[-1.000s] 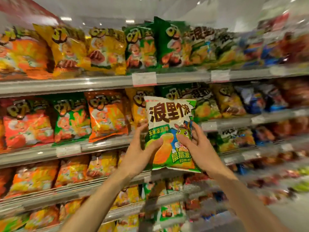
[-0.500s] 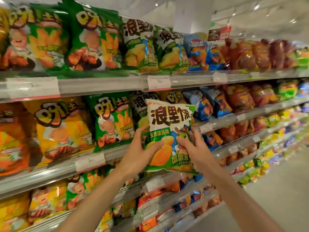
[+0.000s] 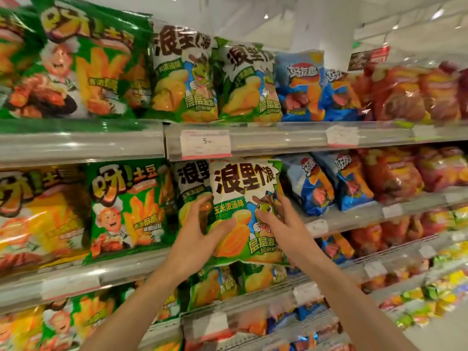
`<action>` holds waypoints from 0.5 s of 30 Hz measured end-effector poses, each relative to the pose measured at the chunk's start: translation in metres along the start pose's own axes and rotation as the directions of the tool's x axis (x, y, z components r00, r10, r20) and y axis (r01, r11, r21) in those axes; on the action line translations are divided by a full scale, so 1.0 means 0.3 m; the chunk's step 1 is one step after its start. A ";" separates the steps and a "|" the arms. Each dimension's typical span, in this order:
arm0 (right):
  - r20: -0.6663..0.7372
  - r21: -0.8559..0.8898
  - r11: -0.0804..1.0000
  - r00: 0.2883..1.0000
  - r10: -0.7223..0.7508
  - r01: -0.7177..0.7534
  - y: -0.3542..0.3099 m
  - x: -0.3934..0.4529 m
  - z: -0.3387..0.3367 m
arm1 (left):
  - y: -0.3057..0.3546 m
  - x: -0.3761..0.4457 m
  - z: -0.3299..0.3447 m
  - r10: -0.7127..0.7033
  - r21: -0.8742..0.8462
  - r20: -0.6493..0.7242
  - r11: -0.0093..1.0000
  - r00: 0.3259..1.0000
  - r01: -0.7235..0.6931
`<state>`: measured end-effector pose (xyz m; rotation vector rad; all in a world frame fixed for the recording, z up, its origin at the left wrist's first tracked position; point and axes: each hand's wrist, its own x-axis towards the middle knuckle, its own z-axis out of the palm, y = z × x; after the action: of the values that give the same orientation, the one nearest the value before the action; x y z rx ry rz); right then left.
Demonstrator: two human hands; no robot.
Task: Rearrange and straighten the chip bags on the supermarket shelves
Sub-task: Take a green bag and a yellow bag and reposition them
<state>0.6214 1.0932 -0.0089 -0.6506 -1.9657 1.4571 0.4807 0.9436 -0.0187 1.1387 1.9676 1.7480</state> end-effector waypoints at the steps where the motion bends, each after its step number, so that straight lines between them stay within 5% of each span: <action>1: 0.028 -0.010 1.000 1.000 -0.015 0.015 0.000 0.020 -0.010 | -0.005 0.009 0.011 -0.005 0.003 -0.026 1.000 1.000 0.005; 10: 0.253 -0.057 0.981 0.953 -0.164 0.184 0.010 0.146 -0.129 | 0.037 -0.028 0.146 -0.074 0.001 -0.284 0.997 0.956 0.077; 15: 0.053 -0.245 0.926 0.957 -0.284 0.289 0.065 0.236 -0.213 | 0.060 -0.068 0.136 -0.105 0.043 -0.437 0.990 0.893 0.137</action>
<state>0.6181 1.1900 -0.0012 -0.4316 -2.1731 1.0518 0.5276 0.9577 -0.0173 0.6610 2.3096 2.0091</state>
